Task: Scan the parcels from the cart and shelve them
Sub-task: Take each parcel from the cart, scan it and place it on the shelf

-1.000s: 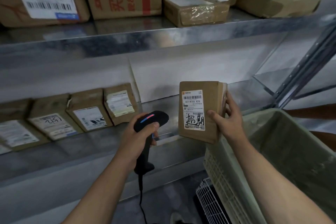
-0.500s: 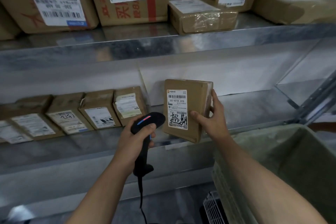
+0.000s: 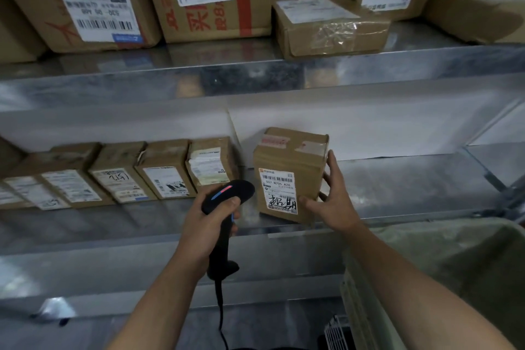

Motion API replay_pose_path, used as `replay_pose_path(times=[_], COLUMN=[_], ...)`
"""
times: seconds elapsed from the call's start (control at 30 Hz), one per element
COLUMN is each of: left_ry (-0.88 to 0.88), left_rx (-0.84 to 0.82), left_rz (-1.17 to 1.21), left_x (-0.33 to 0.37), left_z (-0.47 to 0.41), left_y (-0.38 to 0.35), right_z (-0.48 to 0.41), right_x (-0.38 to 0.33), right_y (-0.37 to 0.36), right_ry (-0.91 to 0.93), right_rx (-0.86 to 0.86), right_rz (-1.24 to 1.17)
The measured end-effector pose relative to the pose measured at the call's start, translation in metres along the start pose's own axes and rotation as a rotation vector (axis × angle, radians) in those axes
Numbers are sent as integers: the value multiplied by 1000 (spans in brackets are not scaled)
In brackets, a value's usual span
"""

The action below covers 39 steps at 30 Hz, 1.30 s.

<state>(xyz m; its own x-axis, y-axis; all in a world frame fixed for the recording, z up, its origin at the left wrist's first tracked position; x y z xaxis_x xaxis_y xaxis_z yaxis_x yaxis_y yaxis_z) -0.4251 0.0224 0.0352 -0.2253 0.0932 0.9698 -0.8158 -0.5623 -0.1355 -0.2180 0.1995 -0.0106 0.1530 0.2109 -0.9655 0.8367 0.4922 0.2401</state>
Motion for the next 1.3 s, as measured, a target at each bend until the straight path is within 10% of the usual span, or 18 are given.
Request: replay_pose_path(times=[1.3], left_ry=[13], left_rx=[99], left_rz=[21], left_x=[-6], left_z=[-10], left_y=[13], right_z=[-54], right_x=[-2], right_y=[-46], right_ry=[-41], right_rx=[-60], right_rz=[-13])
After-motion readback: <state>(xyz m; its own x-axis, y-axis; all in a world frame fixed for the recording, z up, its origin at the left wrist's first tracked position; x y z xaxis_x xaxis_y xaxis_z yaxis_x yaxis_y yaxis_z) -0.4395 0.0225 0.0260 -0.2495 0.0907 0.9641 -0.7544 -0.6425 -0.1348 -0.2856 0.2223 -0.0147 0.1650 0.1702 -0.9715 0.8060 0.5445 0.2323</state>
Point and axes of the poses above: each hand's wrist, its own z-axis away from the middle knuckle, its own y-axis out of the back of the hand, x = y × z, the point moved 6 cm from there along -z, towards the middle knuckle, and after that the axes turned 4 degrees about -x, right-handed, at the moved point
